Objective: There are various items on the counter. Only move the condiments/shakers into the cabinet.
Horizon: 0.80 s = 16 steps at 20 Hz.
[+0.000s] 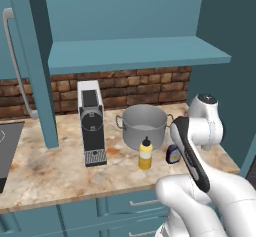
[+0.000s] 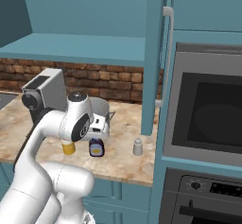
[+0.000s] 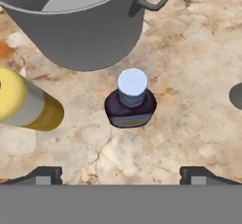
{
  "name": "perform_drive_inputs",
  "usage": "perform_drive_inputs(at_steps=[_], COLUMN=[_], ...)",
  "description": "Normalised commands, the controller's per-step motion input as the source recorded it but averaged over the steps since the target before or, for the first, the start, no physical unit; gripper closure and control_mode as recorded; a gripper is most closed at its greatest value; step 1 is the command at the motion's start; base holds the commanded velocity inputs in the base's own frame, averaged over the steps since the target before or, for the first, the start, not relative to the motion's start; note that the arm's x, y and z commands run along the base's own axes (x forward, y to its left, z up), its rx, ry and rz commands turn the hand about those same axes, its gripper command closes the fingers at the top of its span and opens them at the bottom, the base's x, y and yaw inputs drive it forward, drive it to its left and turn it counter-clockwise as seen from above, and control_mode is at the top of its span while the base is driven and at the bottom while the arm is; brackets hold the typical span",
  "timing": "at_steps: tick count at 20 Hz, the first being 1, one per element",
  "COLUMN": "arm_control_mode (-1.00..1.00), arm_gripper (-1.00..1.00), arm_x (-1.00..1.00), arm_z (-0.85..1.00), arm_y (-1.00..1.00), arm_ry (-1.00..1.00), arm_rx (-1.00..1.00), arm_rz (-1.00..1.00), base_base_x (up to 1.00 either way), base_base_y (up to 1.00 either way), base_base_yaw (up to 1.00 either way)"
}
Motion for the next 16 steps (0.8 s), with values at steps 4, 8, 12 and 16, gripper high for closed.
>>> perform_drive_inputs(at_steps=[4, 8, 12, 16], arm_control_mode=[-1.0, -1.0, -1.0, -1.0], arm_gripper=[-1.0, -1.0, -1.0, -1.0], arm_x=[0.0, 0.0, 0.03, 0.04], arm_z=[-0.26, -0.2, -0.17, -0.18], arm_y=[0.0, 0.0, -0.01, -0.01], arm_ry=[-0.01, -0.04, -0.05, -0.05], arm_rx=[0.0, 0.0, 0.0, 0.0], arm_rz=[0.0, 0.0, 0.0, 0.0], base_base_x=[0.0, 0.0, 0.0, 0.0], base_base_y=[0.0, 0.0, 0.0, 0.0], base_base_yaw=[0.0, 0.0, 0.0, 0.0])
